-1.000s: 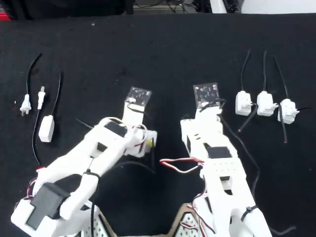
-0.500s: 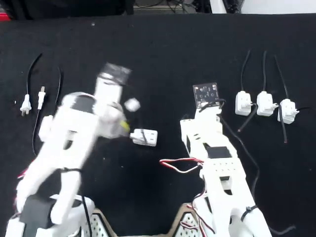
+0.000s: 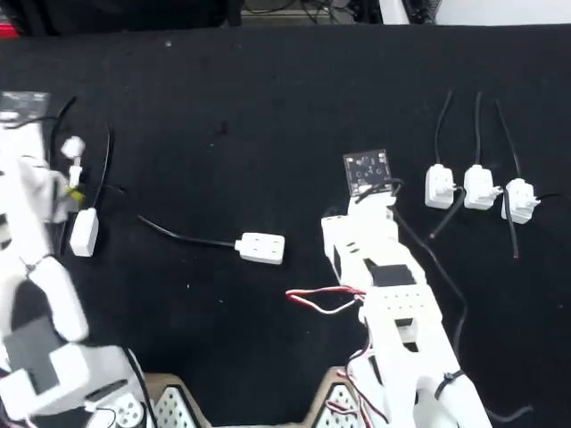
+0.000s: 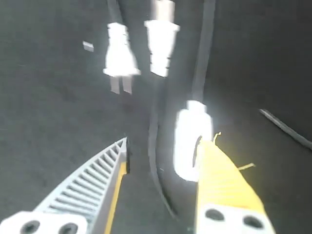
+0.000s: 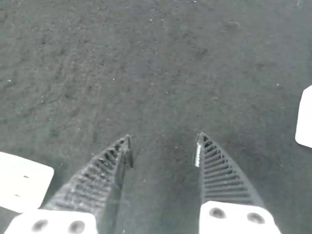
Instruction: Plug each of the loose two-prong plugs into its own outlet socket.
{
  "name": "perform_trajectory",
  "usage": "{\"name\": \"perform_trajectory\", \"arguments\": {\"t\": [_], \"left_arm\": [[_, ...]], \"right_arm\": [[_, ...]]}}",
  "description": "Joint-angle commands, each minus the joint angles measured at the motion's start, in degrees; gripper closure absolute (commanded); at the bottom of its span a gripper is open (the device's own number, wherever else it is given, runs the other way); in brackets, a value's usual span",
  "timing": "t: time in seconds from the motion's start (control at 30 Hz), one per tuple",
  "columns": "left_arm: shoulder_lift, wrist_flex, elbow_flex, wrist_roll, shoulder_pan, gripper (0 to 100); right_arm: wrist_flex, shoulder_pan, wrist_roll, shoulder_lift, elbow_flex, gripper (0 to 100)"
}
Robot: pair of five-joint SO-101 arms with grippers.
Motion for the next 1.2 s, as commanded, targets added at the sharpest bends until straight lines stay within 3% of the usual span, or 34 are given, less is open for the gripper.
{"name": "perform_trajectory", "arguments": {"t": [0.0, 0.2, 0.63, 0.9, 1.03, 1.17], "left_arm": [[8.53, -5.45, -9.8, -0.79, -3.91, 77], [22.07, -9.93, -19.38, -0.7, -3.91, 77], [44.66, -9.93, -40.92, -0.7, -3.21, 77], [50.02, -9.67, -44.18, -0.7, -3.38, 78], [50.02, -2.9, -45.93, -0.7, -3.12, 97], [50.11, 3.34, -48.75, -0.7, -2.77, 95]], "right_arm": [[-1.32, -0.62, -0.09, -0.31, -2.95, 80.4], [-1.32, -0.62, 0.0, -0.31, -2.95, 80.4], [-1.32, -0.62, 0.0, -0.31, -2.95, 80.4], [-1.32, -0.62, 0.0, -0.48, -3.03, 80.4], [-1.32, -0.62, 0.0, -0.48, -3.21, 80.4], [-1.32, -0.62, 0.0, -0.48, -3.21, 80.4]]}}
